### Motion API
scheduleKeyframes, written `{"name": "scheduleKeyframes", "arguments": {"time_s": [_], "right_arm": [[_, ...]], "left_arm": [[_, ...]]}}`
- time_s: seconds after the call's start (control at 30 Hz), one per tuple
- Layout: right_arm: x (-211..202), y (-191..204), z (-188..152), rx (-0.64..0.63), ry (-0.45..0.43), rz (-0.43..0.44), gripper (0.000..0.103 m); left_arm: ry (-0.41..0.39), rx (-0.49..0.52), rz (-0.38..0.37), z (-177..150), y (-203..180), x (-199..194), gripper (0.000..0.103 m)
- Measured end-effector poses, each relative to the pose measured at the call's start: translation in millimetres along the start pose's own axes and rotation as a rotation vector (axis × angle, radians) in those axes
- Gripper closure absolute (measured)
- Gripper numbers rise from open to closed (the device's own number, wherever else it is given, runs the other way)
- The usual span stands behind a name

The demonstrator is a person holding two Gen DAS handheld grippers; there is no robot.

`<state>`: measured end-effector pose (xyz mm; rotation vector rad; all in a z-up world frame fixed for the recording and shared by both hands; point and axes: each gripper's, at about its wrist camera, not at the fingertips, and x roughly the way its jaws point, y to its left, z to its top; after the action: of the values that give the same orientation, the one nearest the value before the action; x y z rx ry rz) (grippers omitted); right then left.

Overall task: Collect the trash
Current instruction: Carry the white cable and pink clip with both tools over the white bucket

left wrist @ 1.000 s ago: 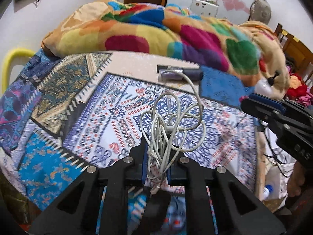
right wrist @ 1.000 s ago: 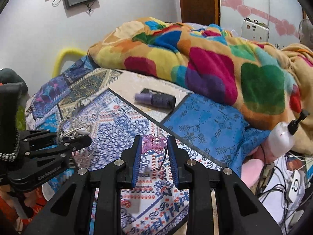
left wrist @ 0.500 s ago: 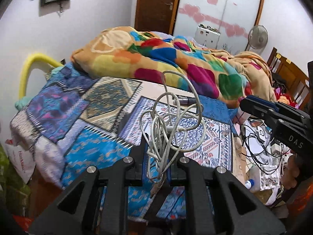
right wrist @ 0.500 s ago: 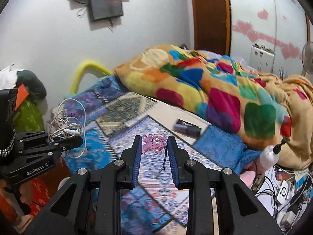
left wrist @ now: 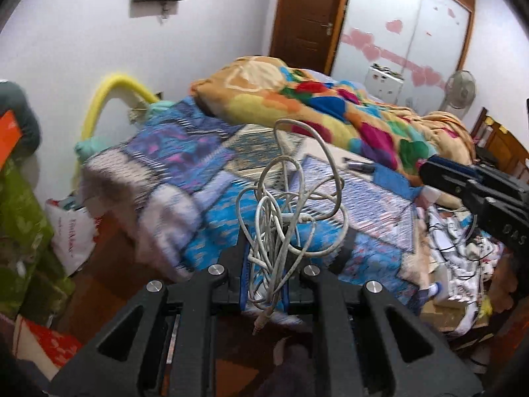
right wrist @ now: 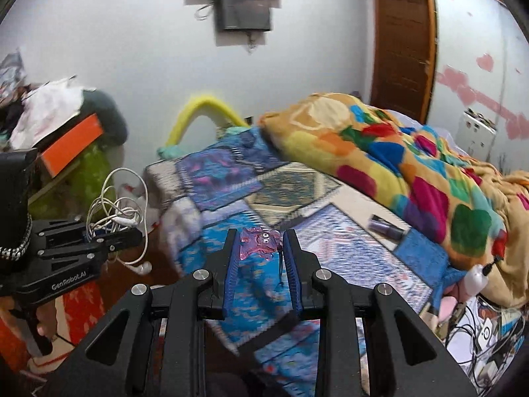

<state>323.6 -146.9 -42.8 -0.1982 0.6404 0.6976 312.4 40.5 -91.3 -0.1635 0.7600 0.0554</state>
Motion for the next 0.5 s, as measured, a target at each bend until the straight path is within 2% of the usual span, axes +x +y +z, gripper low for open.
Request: {"name": "scheduleKeyframes", "arguments": {"time_s": [0.3,0.5], "right_arm": [[32,68,-1,-0.061,0.051,0.095,0.079],[62,116,-9,-0.139,0.112,0.158,0.079]], "left_arm": [[0.026,-0.108,0.108,-48,89,-31,0.089],[0.064,-0.162,0.175,-76,138,-32,0.089]]}}
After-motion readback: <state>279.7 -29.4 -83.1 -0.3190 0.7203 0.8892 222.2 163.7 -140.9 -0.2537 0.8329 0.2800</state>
